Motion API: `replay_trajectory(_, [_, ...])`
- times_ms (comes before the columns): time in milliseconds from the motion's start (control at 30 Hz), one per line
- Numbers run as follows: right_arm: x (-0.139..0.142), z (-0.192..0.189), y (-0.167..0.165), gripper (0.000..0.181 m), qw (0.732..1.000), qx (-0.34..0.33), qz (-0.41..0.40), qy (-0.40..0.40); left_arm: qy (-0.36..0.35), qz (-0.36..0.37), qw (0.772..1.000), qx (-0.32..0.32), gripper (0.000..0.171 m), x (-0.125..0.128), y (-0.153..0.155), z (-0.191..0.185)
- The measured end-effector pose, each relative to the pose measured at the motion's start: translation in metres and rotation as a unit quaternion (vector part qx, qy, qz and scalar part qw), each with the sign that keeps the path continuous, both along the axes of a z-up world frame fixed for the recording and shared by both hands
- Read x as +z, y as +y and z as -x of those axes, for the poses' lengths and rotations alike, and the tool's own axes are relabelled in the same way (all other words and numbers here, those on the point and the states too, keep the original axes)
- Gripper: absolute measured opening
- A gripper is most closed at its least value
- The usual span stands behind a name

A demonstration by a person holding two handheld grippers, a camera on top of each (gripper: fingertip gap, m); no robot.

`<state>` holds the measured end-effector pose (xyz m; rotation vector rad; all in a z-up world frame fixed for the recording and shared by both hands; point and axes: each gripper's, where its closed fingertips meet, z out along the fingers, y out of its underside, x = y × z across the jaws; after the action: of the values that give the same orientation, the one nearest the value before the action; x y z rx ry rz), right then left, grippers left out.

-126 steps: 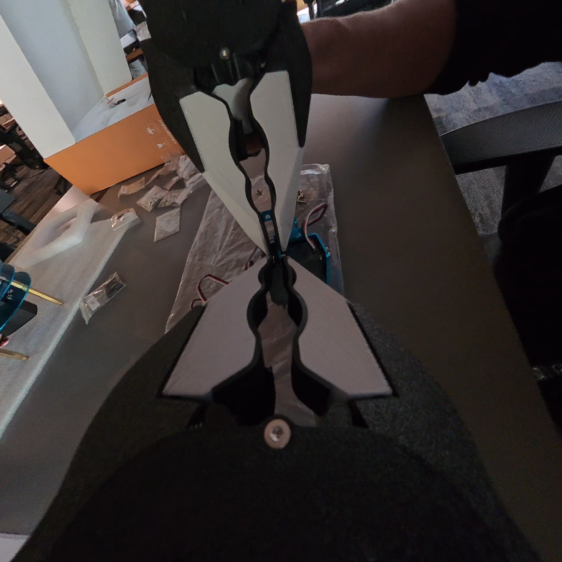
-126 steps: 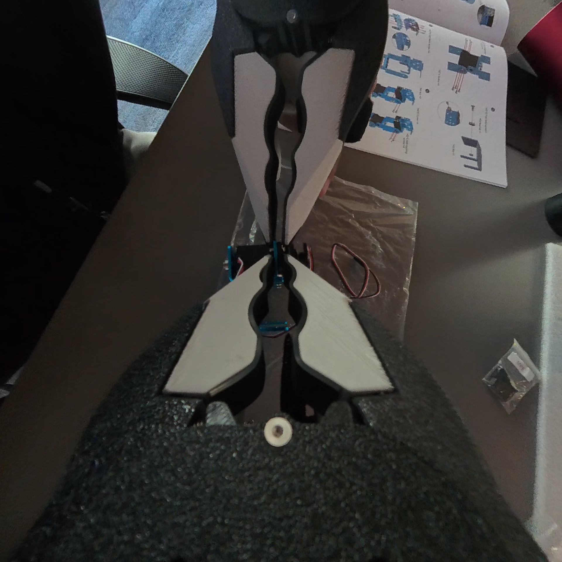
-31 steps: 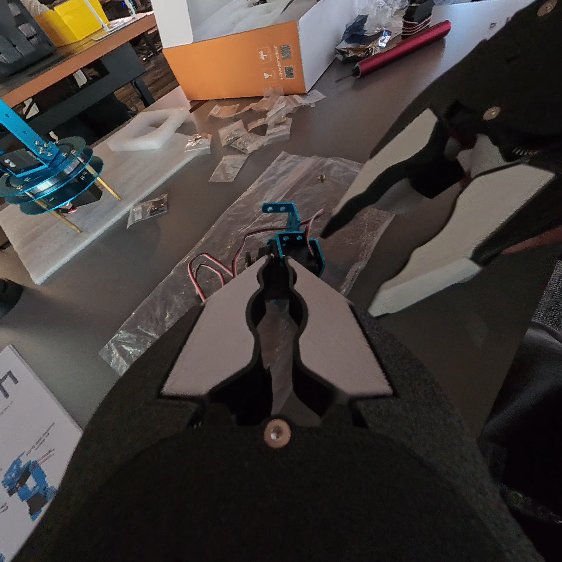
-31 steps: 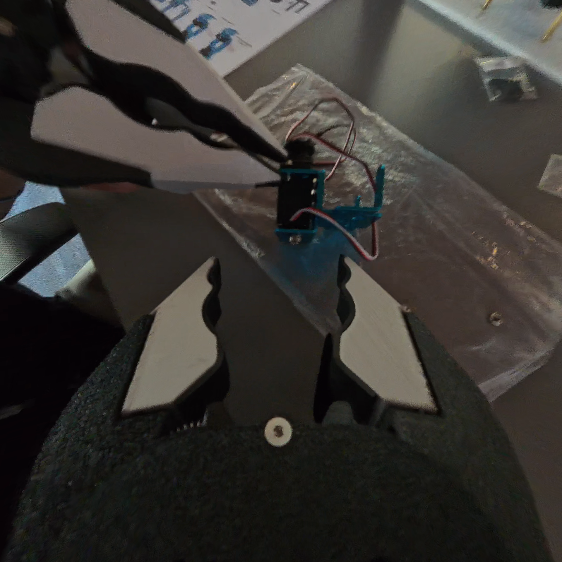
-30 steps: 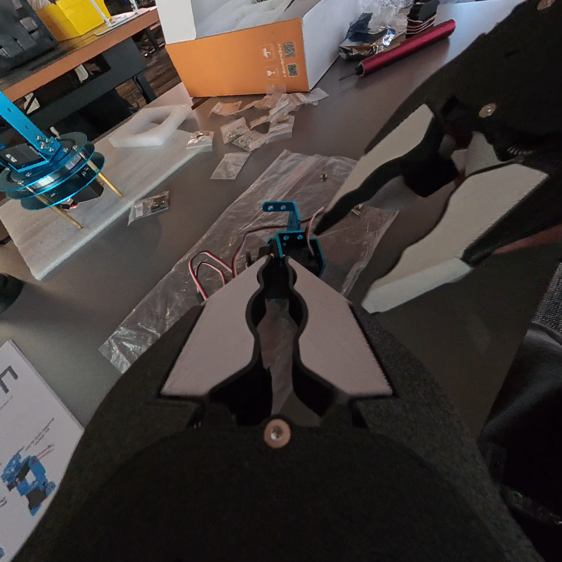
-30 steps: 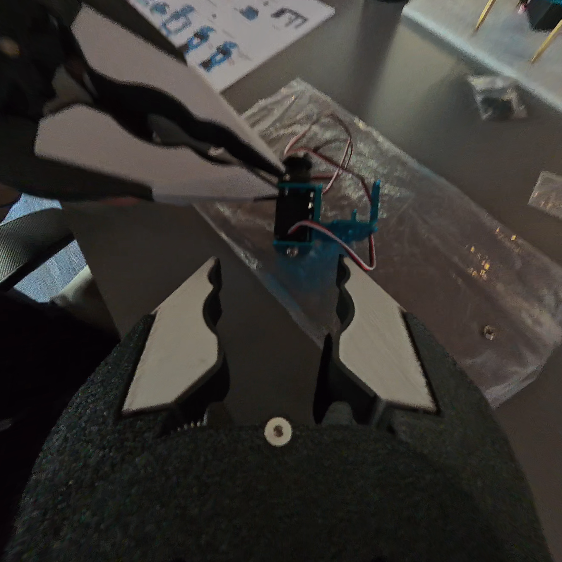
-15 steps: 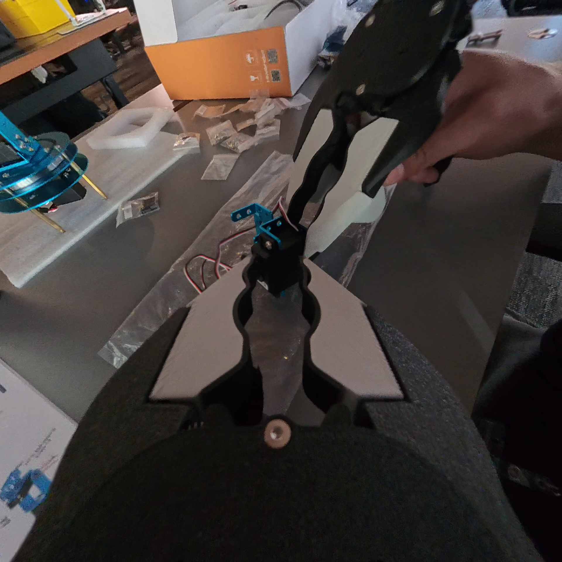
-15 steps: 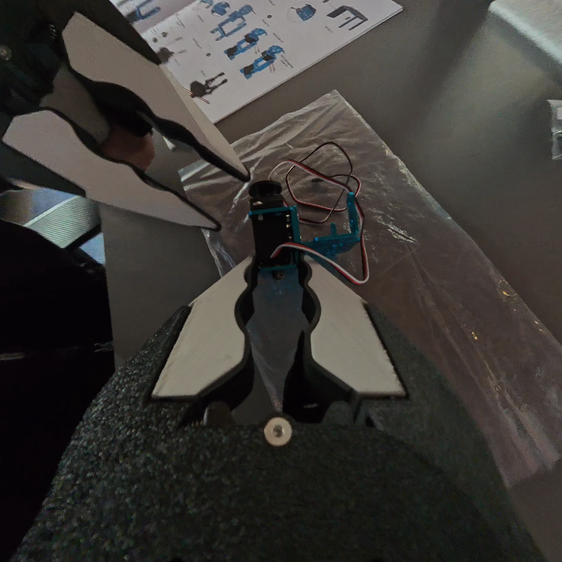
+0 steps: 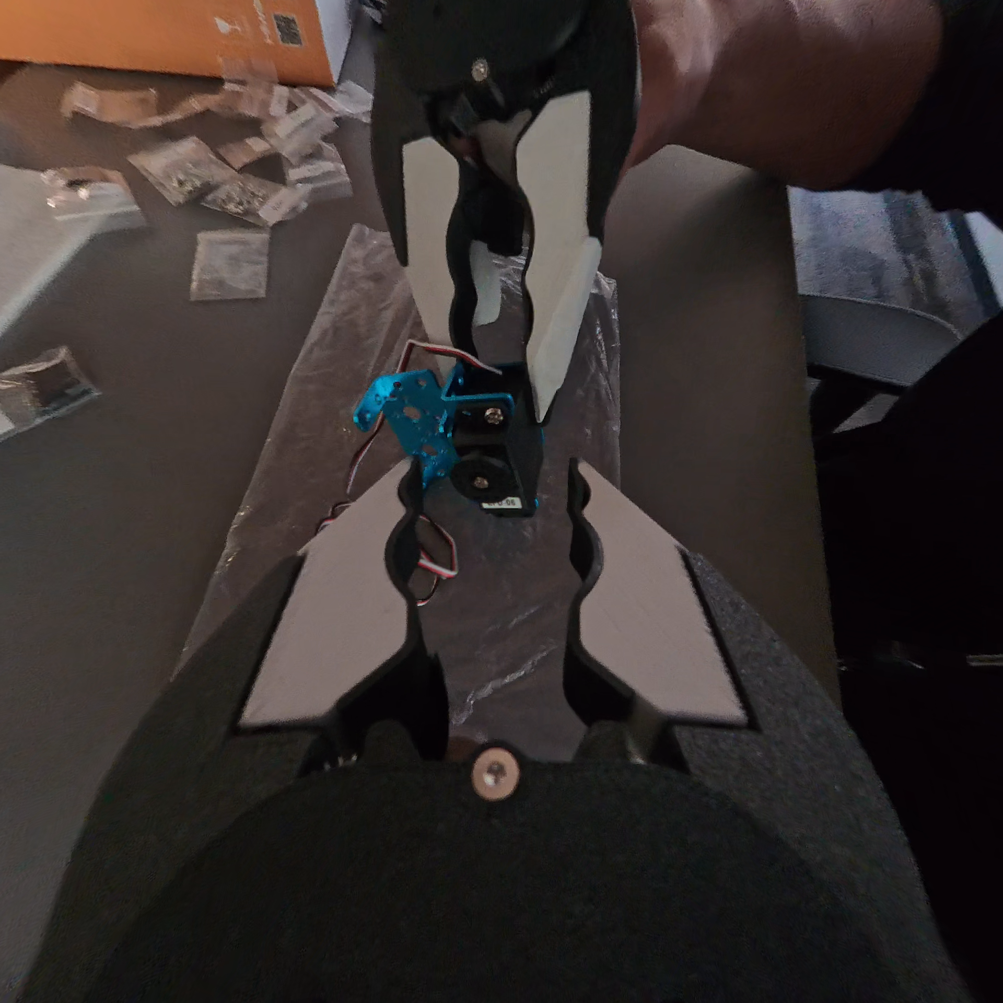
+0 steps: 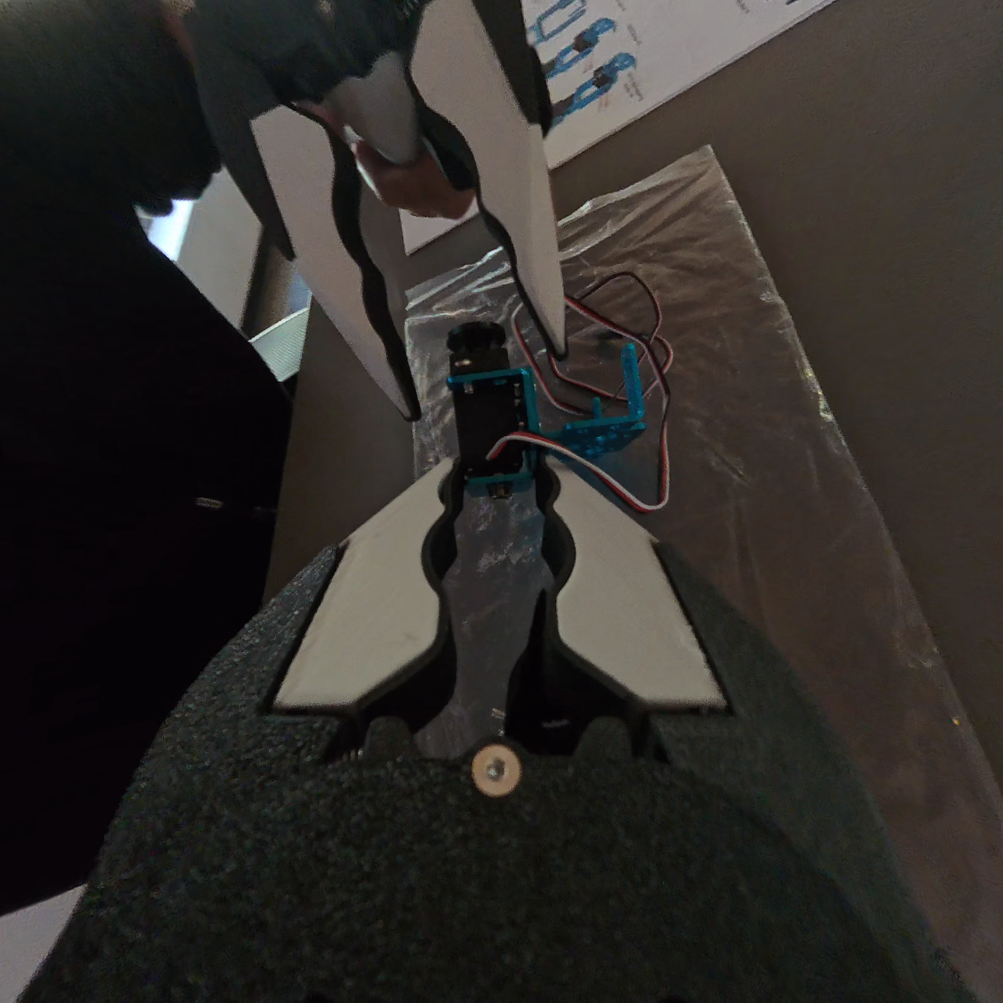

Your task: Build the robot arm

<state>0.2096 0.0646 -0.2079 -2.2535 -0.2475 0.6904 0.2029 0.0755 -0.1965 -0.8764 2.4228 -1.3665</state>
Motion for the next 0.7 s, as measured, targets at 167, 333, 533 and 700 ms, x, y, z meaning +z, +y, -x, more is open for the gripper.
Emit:
replay_trajectory(167, [0.017, 0.003, 0.003, 0.025, 0.996, 0.018, -0.030, 0.082, 0.027, 0.090, 0.996, -0.002, 0.053, 0.012, -0.006, -0.005])
replay_trajectory(333, [0.023, 0.001, 0.001, 0.025, 0.996, 0.001, -0.053, 0.078, 0.039, 0.142, 0.989, 0.002, 0.048, 0.018, -0.009, -0.001])
replay_trajectory(533, [0.026, 0.009, 0.005, 0.025, 0.994, -0.020, -0.069, 0.080, 0.049, 0.183, 0.982, 0.018, 0.045, 0.024, -0.006, -0.001])
replay_trajectory(700, [0.026, 0.015, 0.006, 0.025, 0.993, -0.014, -0.065, 0.093, 0.059, 0.199, 0.978, -0.008, 0.042, 0.027, -0.008, 0.008])
